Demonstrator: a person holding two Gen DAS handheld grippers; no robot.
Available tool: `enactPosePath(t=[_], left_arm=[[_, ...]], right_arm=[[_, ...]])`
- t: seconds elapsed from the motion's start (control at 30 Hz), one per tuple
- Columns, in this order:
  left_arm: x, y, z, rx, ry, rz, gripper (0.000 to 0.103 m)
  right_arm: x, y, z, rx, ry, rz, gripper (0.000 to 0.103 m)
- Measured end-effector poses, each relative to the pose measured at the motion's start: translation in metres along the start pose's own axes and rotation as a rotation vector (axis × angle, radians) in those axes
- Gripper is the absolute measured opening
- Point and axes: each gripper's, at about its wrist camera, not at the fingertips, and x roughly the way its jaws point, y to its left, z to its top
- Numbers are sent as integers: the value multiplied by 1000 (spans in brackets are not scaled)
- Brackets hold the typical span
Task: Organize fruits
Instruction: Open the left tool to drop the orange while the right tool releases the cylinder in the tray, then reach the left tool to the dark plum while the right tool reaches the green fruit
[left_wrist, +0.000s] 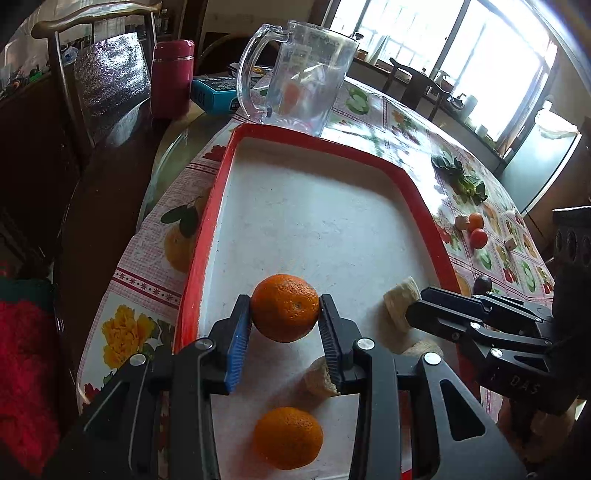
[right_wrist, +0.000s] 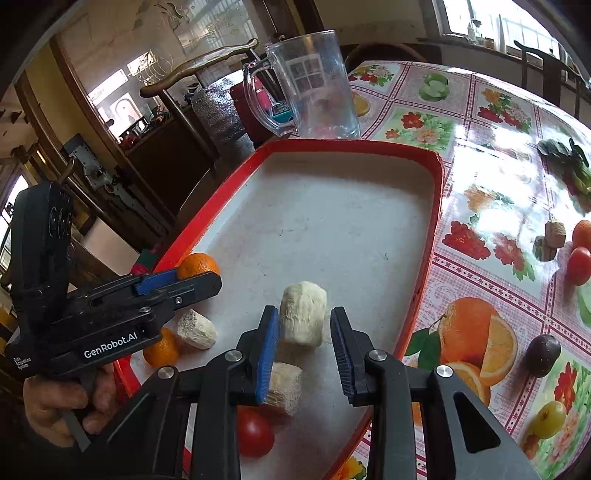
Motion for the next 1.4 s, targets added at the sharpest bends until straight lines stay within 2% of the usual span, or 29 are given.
enactPosePath(t=[0.17, 0.2, 0.3, 0.33, 0.57, 0.93, 1.4], left_arm=[[-2, 1, 0, -17, 4, 5, 34], [-4, 1, -1, -21, 3, 5, 37], [-13, -1, -3, -27, -26, 5, 54], [-17, -3, -3, -26, -39, 2, 55], [-32, -30, -1, 21, -67, -27, 55], [-30, -85, -7, 114, -48, -89, 55], [-21, -151, -14, 218, -17, -166, 55]], right_arm=[[-20, -1, -3, 8, -37, 6, 32], [-26, -2, -4, 11, -48, 5, 32], [-43, -10, -10, 31, -76, -1, 32], [-48, -14, -12, 39, -85, -5, 32], [-79, -46, -31, 110, -124, -42, 33], [-112, -91, -58, 193, -153, -102, 33], [-123, -131, -75, 249, -150, -149, 33]])
